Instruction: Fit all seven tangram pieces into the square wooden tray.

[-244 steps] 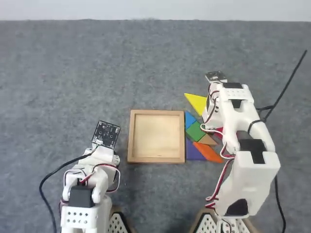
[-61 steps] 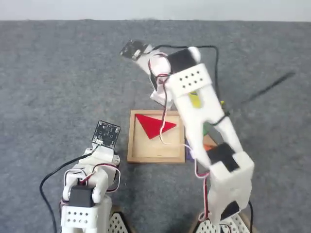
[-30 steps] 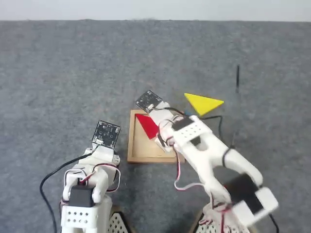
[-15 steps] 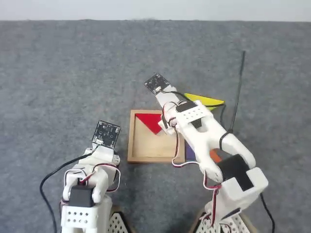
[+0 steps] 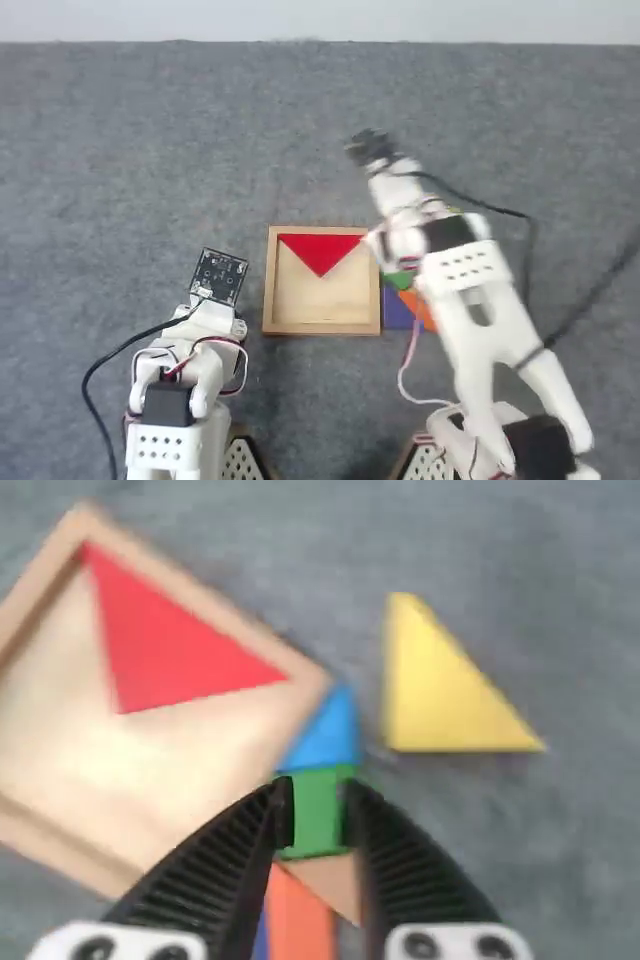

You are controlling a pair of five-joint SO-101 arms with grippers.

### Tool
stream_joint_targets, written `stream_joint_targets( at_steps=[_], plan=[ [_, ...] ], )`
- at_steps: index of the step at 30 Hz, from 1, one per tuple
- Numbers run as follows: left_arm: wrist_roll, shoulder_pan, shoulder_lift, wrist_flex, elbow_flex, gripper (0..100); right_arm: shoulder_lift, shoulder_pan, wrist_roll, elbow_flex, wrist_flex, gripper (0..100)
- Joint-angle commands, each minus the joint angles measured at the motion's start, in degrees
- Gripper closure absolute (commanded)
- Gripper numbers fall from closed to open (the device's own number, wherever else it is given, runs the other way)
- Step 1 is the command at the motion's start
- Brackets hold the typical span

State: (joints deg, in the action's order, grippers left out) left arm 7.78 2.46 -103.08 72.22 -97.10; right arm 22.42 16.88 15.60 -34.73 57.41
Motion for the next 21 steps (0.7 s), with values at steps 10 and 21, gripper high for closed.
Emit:
stream_joint_targets(
  at_steps=[10, 21],
  plan=[
    [-0.4, 0.3, -1.4, 0.4, 0.7, 99, -20.9, -5.1, 20.7, 22.7, 12.6, 65.8],
    [-0.4, 0.3, -1.4, 0.4, 0.7, 99, -40.0, -4.4, 40.3, 35.4, 13.3, 63.4]
  ],
)
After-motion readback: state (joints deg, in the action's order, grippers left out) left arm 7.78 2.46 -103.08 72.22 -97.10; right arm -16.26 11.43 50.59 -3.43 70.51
